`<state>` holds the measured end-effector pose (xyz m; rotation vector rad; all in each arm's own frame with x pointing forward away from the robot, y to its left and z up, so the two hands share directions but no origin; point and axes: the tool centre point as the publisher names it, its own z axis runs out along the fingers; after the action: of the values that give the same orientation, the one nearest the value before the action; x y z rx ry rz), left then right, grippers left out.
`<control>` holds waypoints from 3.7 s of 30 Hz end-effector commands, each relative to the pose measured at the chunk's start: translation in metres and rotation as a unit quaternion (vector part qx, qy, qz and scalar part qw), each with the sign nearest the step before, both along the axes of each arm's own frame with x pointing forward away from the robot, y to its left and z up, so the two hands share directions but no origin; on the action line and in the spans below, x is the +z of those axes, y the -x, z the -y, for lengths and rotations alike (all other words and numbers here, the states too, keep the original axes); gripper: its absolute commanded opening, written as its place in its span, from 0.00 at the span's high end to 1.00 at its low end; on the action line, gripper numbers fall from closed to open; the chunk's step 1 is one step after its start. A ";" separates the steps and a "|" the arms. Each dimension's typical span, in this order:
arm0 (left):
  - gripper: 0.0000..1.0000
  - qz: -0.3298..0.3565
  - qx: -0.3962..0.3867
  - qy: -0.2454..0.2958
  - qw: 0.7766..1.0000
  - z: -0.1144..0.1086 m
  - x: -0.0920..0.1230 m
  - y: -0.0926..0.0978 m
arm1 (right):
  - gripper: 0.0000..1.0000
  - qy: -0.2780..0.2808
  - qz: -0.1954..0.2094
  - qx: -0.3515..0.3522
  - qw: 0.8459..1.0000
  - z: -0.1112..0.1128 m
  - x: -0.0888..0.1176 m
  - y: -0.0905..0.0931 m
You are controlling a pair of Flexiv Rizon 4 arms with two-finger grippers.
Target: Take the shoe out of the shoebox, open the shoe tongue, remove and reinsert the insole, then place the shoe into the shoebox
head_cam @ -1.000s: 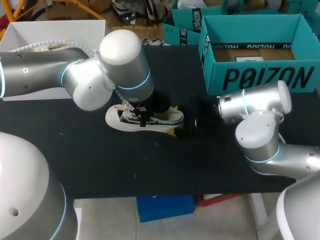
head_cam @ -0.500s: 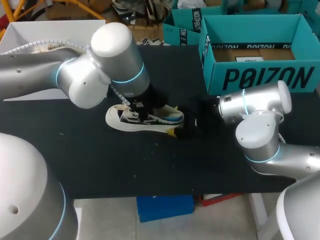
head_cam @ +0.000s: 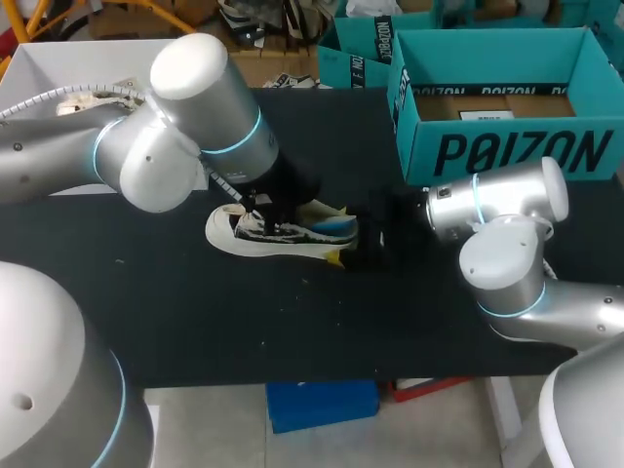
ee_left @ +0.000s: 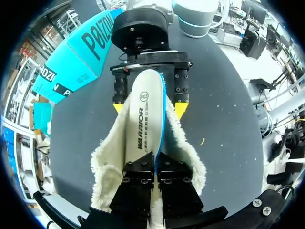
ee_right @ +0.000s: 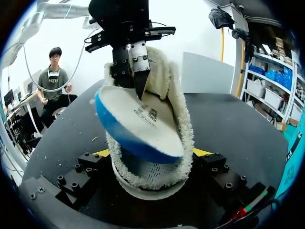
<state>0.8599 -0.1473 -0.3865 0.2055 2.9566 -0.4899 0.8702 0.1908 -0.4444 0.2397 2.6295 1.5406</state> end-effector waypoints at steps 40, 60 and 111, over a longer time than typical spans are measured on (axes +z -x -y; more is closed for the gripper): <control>0.50 0.063 -0.108 0.021 0.992 0.061 -0.014 -0.001 | 1.00 0.000 0.000 0.000 1.000 0.000 -0.002 -0.001; 1.00 0.057 -0.079 0.048 0.994 0.051 0.017 0.005 | 1.00 0.000 0.000 0.000 1.000 0.000 -0.002 -0.001; 1.00 -0.200 -0.010 0.414 0.888 0.067 0.266 0.073 | 1.00 0.000 0.000 0.000 1.000 0.000 -0.002 -0.001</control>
<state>0.7867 -0.2127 -0.1194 0.0313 2.7646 -1.9123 0.8699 0.1909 -0.4444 0.2391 2.6295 1.5413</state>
